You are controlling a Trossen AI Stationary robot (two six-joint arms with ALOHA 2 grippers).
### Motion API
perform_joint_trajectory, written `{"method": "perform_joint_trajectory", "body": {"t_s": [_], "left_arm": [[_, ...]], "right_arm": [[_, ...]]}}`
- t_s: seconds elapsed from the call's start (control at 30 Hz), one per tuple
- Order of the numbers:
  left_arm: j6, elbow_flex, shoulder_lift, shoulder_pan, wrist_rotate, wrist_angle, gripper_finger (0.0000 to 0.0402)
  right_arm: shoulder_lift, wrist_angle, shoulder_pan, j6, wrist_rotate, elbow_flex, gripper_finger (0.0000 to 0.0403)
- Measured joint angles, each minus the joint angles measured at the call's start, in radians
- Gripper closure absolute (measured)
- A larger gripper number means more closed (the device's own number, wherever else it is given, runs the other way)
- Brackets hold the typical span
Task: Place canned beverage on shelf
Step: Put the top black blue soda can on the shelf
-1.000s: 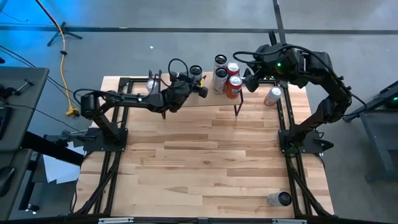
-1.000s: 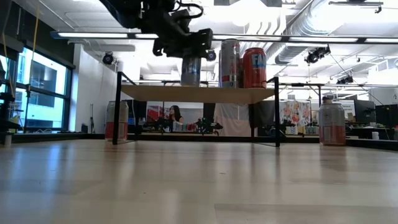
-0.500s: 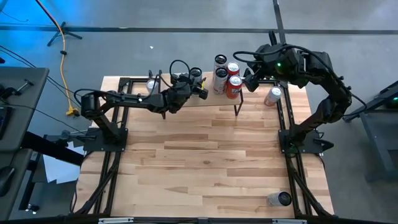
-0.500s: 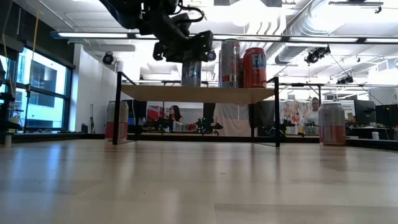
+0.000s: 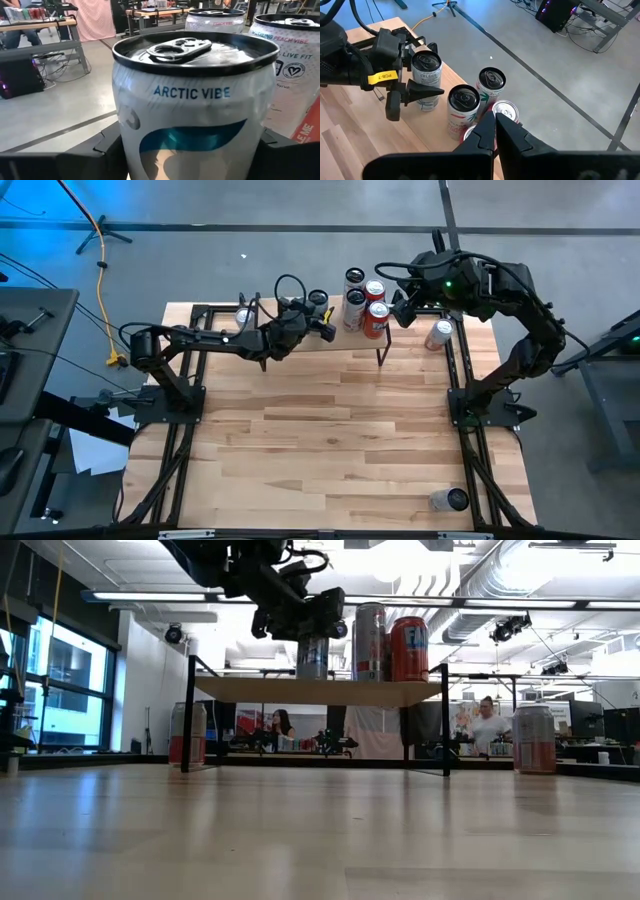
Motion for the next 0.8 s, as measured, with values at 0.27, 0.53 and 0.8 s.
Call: {"method": "perform_joint_trajectory", "body": {"t_s": [0.27, 0.53, 0.8], "left_arm": [[0.027, 0.003, -0.008, 0.000, -0.001, 0.015, 0.0119], [0.030, 0.002, -0.008, 0.000, -0.001, 0.022, 0.0056], [0.113, 0.001, -0.052, 0.002, 0.052, 0.001, 0.0013]], "right_arm": [[0.000, 0.000, 0.000, 0.000, 0.000, 0.000, 0.0403], [0.000, 0.000, 0.000, 0.002, -0.001, 0.000, 0.0403], [0.000, 0.000, 0.000, 0.002, -0.003, 0.000, 0.0403]]}}
